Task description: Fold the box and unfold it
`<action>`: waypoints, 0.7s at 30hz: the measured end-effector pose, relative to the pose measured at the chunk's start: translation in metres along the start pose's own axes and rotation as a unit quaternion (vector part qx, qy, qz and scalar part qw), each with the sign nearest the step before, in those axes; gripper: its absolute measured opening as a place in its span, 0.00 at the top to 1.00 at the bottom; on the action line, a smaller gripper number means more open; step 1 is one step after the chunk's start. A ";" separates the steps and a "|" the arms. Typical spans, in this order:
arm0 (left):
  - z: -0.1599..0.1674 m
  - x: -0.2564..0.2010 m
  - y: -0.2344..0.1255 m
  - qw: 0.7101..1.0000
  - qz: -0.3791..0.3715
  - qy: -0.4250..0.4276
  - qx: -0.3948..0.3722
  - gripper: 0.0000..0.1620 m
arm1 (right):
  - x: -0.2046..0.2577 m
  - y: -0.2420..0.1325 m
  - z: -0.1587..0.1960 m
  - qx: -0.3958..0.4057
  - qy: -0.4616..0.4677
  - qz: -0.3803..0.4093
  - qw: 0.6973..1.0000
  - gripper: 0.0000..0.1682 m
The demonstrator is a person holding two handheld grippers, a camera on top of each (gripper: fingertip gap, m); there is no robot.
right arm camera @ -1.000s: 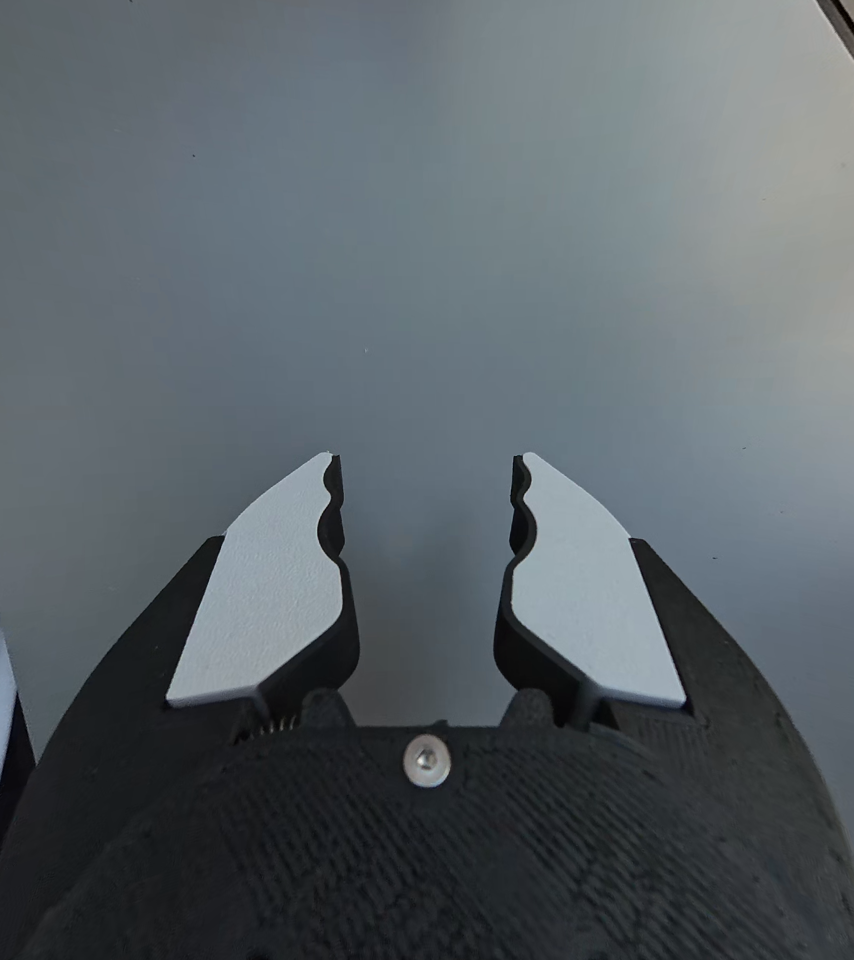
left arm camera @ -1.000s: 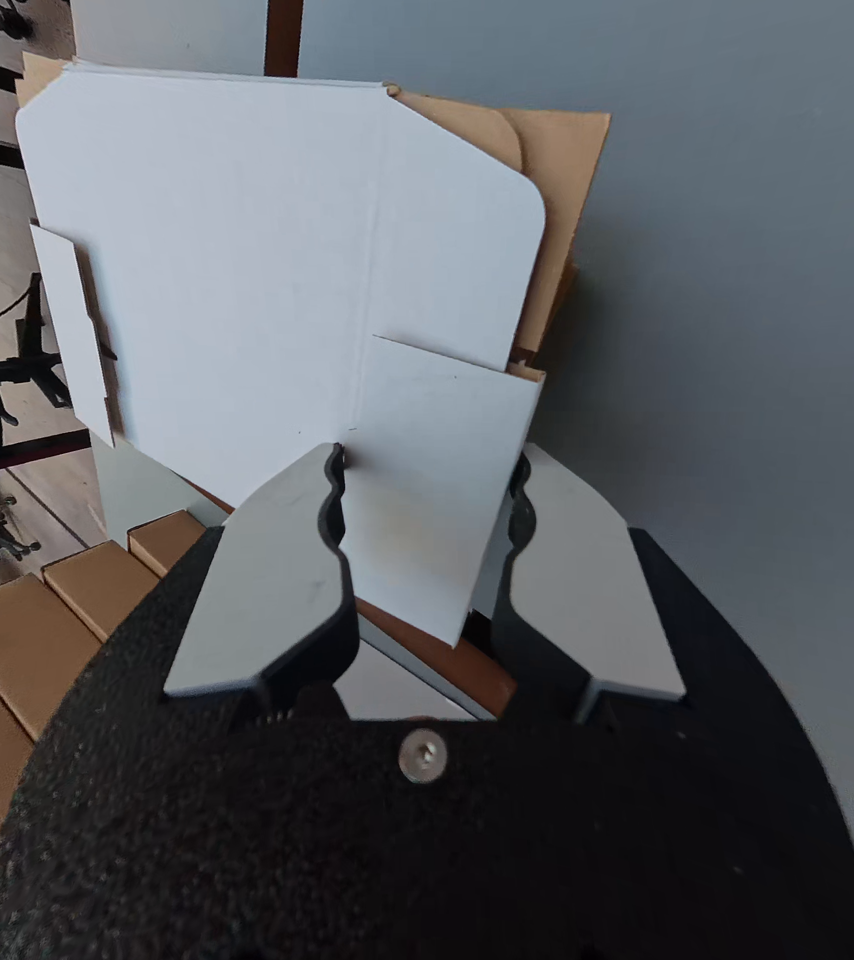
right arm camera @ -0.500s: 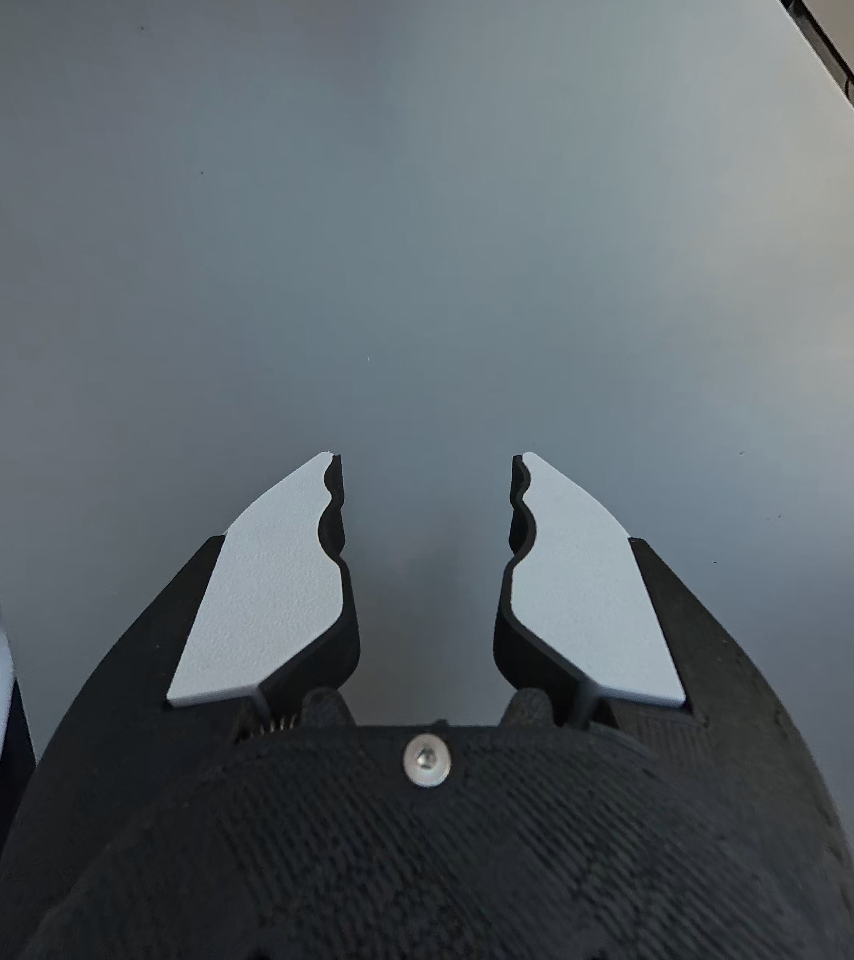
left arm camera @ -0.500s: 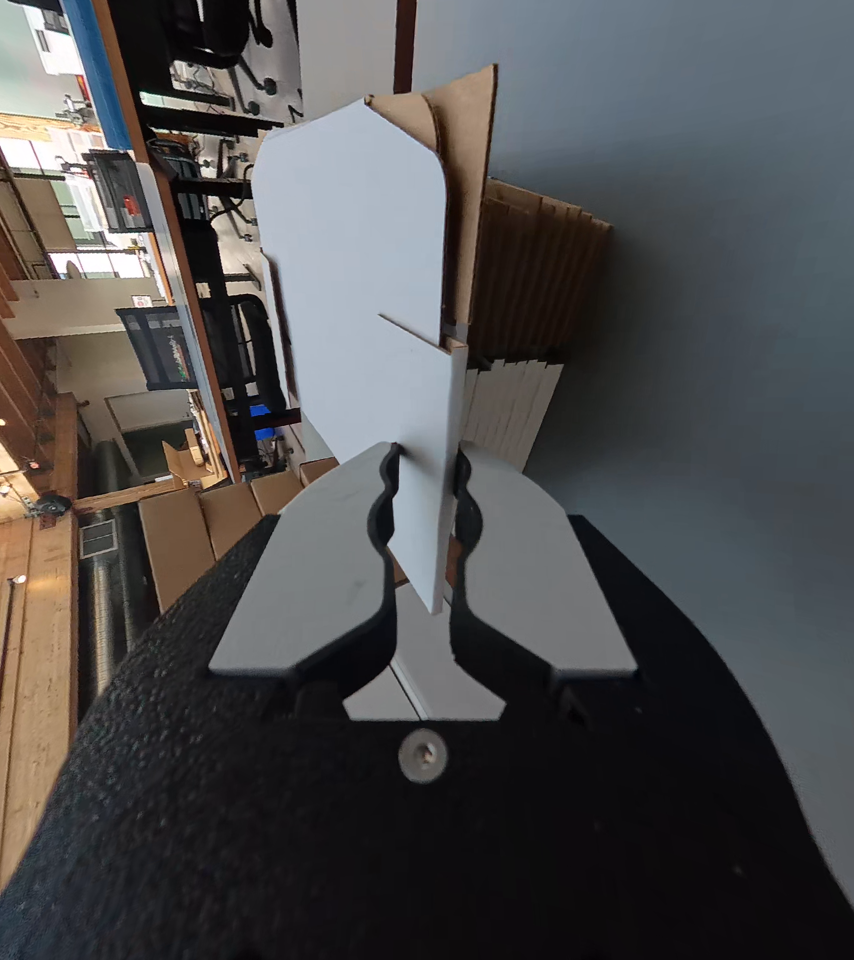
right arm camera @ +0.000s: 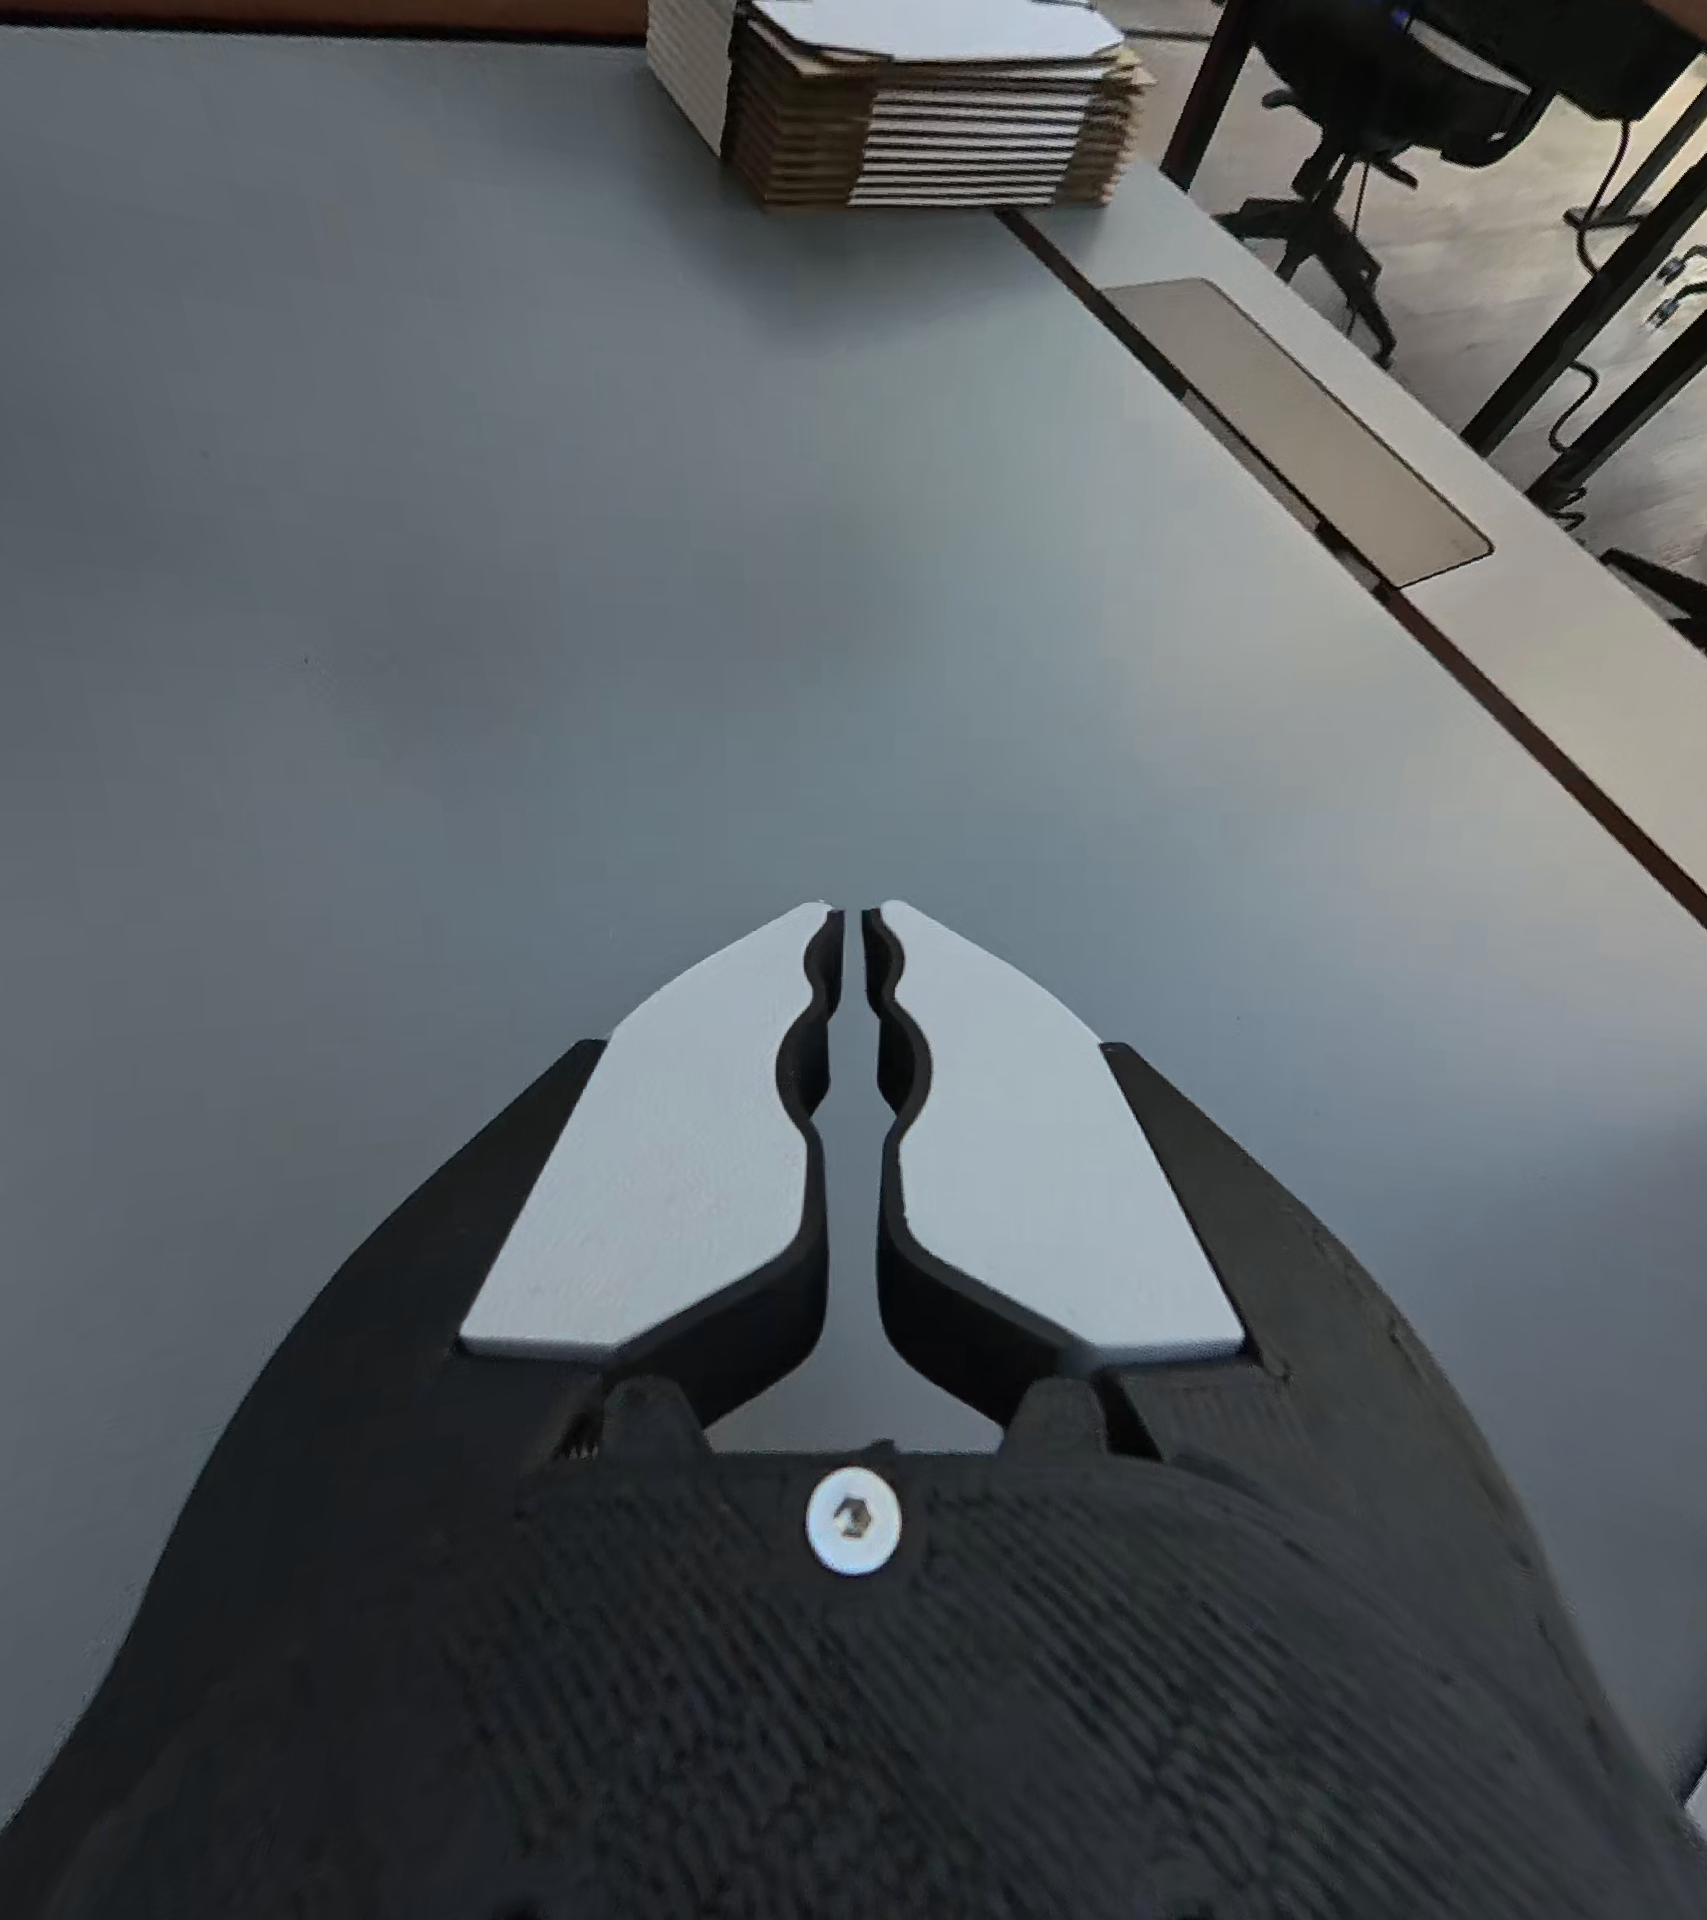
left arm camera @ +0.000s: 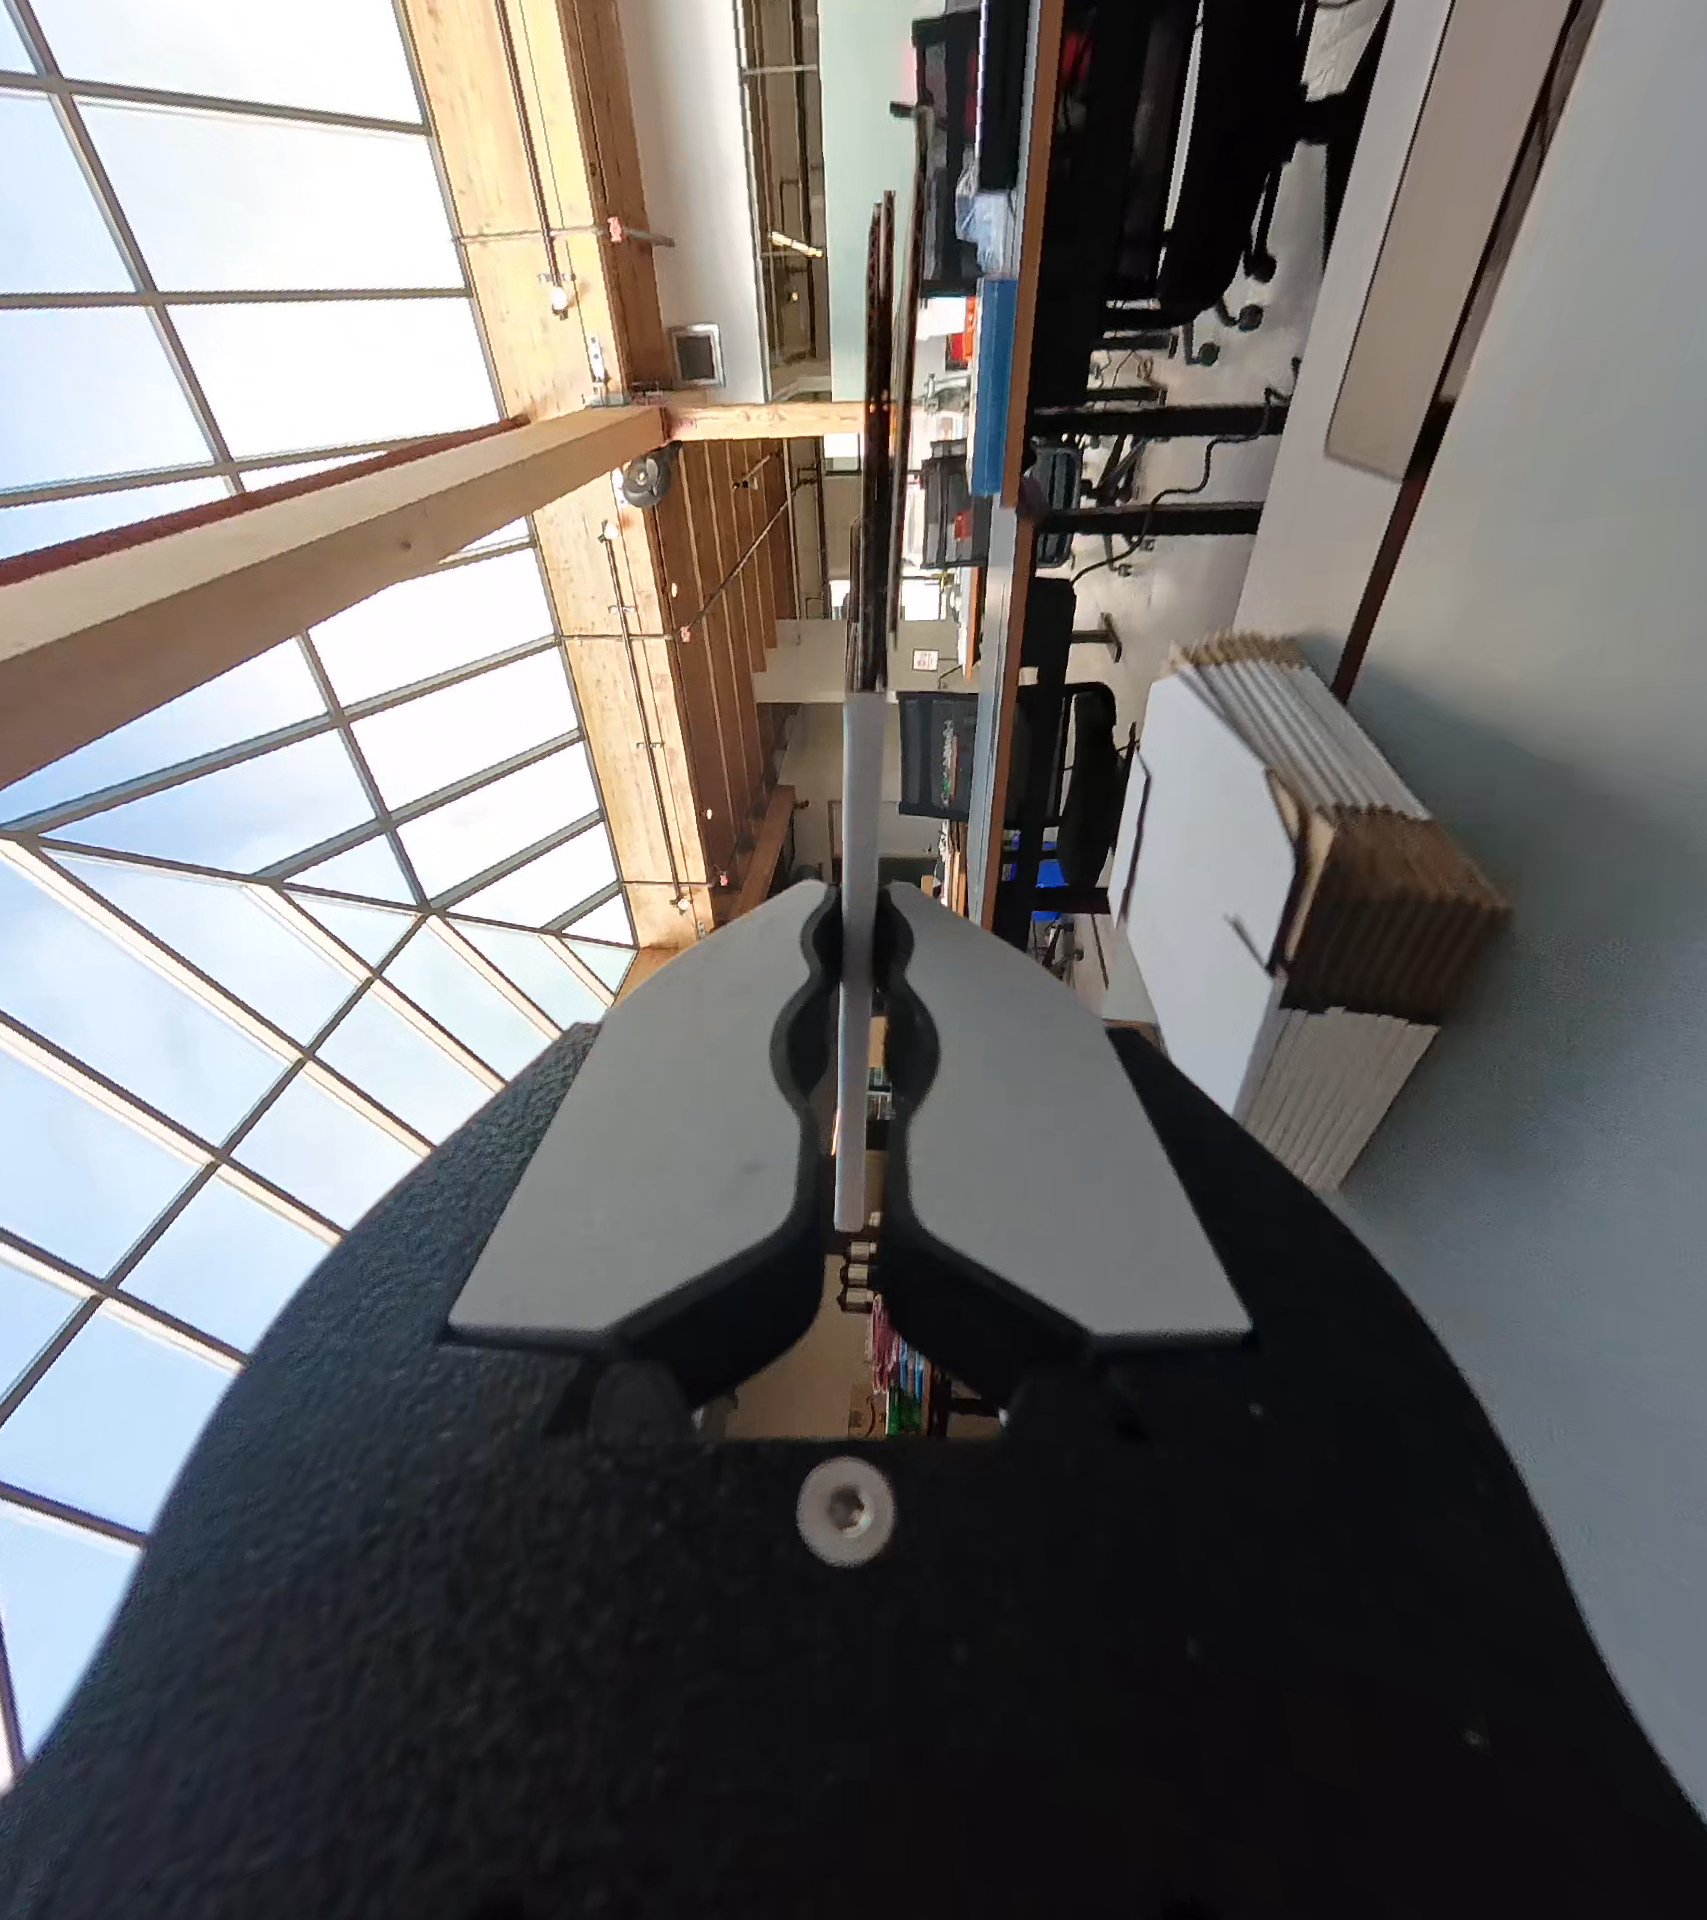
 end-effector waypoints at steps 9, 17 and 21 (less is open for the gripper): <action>-0.152 -0.107 -0.112 0.986 0.141 0.000 -0.095 0.97 | -0.025 0.023 -0.031 -0.037 -0.071 0.054 0.995 1.00; -0.192 -0.158 -0.172 0.929 0.343 -0.072 -0.118 0.68 | 0.009 0.102 -0.005 0.035 -0.140 -0.066 0.987 1.00; -0.207 -0.150 -0.205 0.838 0.476 -0.174 -0.202 0.69 | 0.020 0.124 0.014 0.071 -0.171 -0.065 0.981 1.00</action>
Point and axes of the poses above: each gripper's, where its closed fingertips meet, y out along the fingers, z out of its underside, x = y × z across the jaws, the point moved 3 cm from there along -y, back along the fingers, and after that the axes turned 7 degrees about z, right-handed, at the moved point
